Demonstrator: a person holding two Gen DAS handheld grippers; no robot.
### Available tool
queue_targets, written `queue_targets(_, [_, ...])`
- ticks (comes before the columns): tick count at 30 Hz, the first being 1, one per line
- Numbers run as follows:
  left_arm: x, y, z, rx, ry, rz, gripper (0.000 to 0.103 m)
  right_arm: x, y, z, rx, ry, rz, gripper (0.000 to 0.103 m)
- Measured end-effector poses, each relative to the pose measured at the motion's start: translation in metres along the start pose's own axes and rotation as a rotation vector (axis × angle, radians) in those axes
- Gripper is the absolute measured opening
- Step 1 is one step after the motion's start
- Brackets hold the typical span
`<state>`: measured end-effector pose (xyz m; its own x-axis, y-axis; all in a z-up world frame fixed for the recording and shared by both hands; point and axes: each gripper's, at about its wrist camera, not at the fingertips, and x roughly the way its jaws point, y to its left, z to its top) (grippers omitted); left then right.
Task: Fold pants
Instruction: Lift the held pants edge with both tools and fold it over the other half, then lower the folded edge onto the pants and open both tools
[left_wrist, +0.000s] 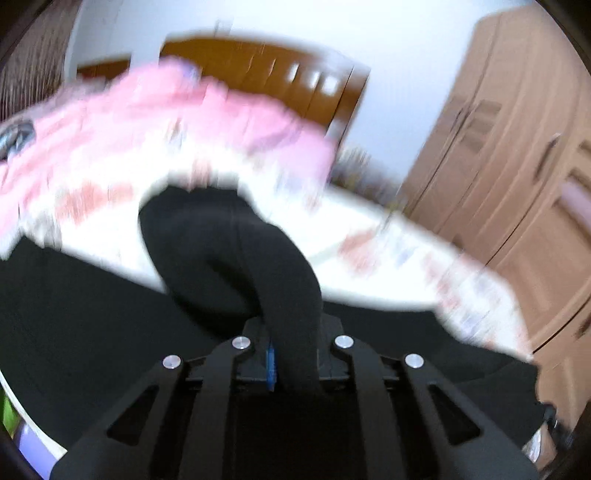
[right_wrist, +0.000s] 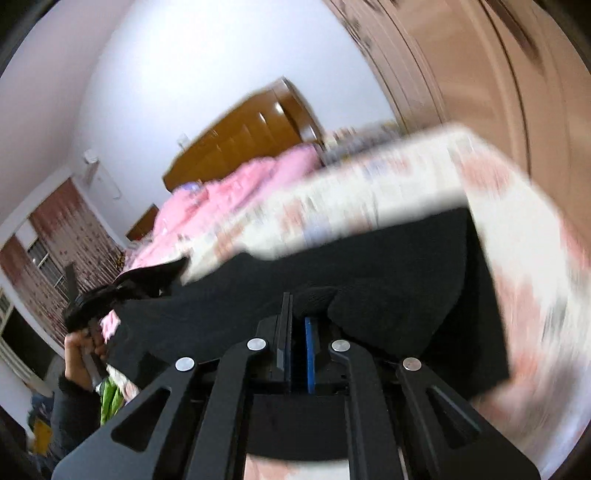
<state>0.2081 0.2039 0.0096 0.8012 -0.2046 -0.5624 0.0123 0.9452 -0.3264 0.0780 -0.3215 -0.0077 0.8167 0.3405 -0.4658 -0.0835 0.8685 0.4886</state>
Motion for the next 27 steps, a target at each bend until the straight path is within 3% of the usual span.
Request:
queue_targets(1, [-0.024, 0.001, 0.002, -0.012, -0.094, -0.076, 0.012, -0.005, 0.003, 0.007, -0.011, -0.022, 0.011, 0.007])
queue_targets(3, [-0.061, 0.003, -0.007, -0.016, -0.216, -0.150, 0.012, -0.021, 0.007, 0.020, -0.035, -0.069, 0.043, 0.007])
queue_targets(6, [-0.090, 0.007, -0.057, -0.012, -0.259, -0.149, 0.013, -0.030, -0.020, -0.002, 0.000, -0.035, 0.019, 0.007])
queue_targets(8, [-0.083, 0.017, -0.107, 0.008, -0.201, -0.092, 0.014, -0.020, -0.059, -0.043, 0.094, 0.067, -0.036, 0.007])
queue_targets(10, [-0.053, 0.029, -0.144, 0.000, -0.052, -0.071, 0.014, -0.008, -0.087, -0.073, 0.185, 0.139, -0.054, 0.004])
queue_targets(11, [-0.040, 0.034, -0.156, -0.009, 0.011, -0.060, 0.013, -0.011, -0.091, -0.077, 0.203, 0.114, -0.027, 0.004])
queue_targets(15, [-0.039, 0.043, -0.159, -0.037, 0.015, -0.067, 0.014, -0.015, -0.077, -0.070, 0.150, 0.100, -0.060, 0.004])
queue_targets(19, [-0.068, 0.037, -0.150, -0.023, -0.077, -0.072, 0.013, -0.036, -0.059, -0.062, 0.116, 0.038, -0.025, 0.004])
queue_targets(21, [-0.079, 0.034, -0.148, -0.012, -0.102, -0.049, 0.013, -0.035, -0.059, -0.062, 0.107, 0.057, -0.018, 0.004])
queue_targets(24, [-0.062, 0.045, -0.158, -0.027, -0.030, 0.013, 0.013, -0.013, -0.081, -0.080, 0.182, 0.153, -0.037, 0.004])
queue_targets(25, [-0.058, 0.049, -0.164, -0.050, 0.003, 0.012, 0.013, -0.011, -0.089, -0.084, 0.214, 0.145, -0.013, 0.004])
queue_targets(27, [-0.057, 0.049, -0.170, -0.069, -0.005, 0.006, 0.013, -0.015, -0.090, -0.083, 0.239, 0.135, -0.002, 0.004])
